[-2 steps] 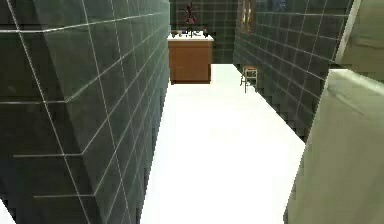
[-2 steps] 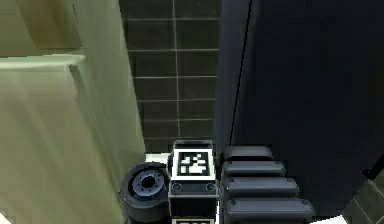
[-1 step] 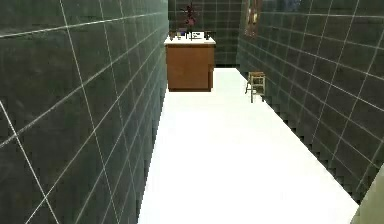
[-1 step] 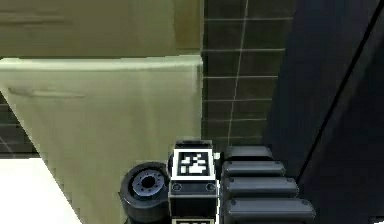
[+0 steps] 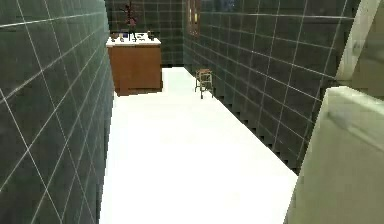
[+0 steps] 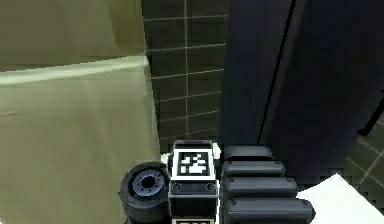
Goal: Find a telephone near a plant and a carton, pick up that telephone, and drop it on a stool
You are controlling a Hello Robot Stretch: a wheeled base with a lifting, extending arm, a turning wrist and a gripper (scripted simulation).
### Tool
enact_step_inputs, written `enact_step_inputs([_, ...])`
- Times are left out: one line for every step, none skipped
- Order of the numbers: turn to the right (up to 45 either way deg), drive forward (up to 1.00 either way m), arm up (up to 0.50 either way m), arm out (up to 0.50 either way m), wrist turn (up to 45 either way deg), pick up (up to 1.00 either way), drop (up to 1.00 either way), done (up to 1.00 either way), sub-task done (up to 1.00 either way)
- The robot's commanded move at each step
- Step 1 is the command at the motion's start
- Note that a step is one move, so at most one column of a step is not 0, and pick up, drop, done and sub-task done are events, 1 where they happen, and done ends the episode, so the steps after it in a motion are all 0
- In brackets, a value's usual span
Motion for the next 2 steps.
enact_step_inputs([0.0,0.9,0.0,0.0,0.0,0.0,0.0,0.0,0.0])
enact_step_inputs([0.0,1.0,0.0,0.0,0.0,0.0,0.0,0.0,0.0])
